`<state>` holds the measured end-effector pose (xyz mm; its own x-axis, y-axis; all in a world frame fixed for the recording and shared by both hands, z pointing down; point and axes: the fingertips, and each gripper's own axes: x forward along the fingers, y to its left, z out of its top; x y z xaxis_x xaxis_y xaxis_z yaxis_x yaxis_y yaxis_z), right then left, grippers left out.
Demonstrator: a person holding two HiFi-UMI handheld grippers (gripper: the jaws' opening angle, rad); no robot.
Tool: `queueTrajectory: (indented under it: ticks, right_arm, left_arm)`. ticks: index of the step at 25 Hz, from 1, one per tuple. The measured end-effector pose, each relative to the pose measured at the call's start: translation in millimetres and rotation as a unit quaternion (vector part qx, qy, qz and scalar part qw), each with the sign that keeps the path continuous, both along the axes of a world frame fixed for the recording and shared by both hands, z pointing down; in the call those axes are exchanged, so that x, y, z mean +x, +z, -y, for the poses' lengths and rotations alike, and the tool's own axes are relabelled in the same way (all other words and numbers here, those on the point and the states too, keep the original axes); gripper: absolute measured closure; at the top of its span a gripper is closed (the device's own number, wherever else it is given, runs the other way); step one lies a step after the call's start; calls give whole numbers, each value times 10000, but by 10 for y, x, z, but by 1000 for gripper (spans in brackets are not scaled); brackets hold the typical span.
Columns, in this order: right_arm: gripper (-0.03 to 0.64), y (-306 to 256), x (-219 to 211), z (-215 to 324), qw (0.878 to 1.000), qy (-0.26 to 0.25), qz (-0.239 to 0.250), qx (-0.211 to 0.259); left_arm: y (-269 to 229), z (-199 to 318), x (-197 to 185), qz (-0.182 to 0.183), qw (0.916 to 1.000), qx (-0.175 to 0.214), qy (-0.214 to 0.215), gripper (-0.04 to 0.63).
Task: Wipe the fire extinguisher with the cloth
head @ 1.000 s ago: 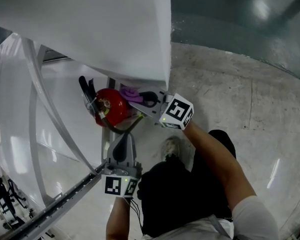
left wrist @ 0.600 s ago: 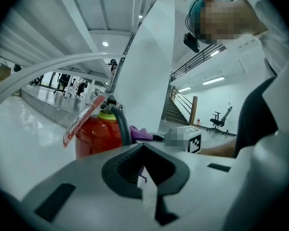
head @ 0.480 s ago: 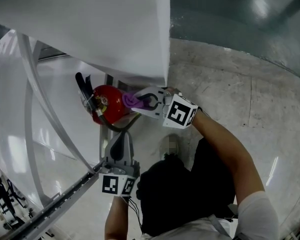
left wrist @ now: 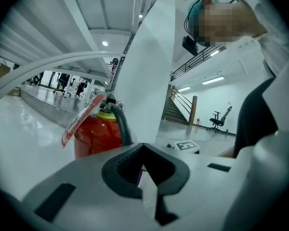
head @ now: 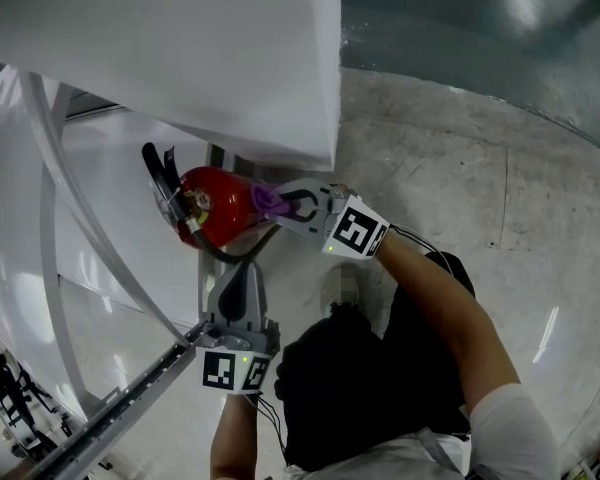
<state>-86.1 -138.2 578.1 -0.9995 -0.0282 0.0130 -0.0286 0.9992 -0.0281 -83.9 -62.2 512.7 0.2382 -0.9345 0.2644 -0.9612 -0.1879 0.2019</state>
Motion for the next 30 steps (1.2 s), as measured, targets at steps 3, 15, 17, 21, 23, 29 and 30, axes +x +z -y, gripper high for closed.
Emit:
queueTrajectory:
  ticks: [3,15,17,21,23,29,30]
  right_arm:
    - [561,115,-3,42,9992,271,97,-267]
    - [560,497,-9,150,9805,1175,514,-1487]
    - [560,580,-11,187,9772,1297,513,-1602]
    - [561,715,-20,241,9728,1449,467,-1744]
    - [561,787,-23,262,9714,1511,383,-1792]
    - [560,1075,-31,270,9682,1625,95,-1902]
    - [561,1109,-33,278,9677,1641,64,-1911]
  left_arm:
    - [20,-12,-26,29,10000,27,-47,591]
    - [26,-54,83,38,9999,-64,147,591]
    - [19,-52,79,52,9999,-47,144,591]
    - [10,-79,82,110,9998,1,148,591]
    - [32,-92,87,111,9998,-14,163,591]
    - [151,-96,100,49,9998,-78,147,591]
    - [173,-93,107,56,9998,-84,161,591]
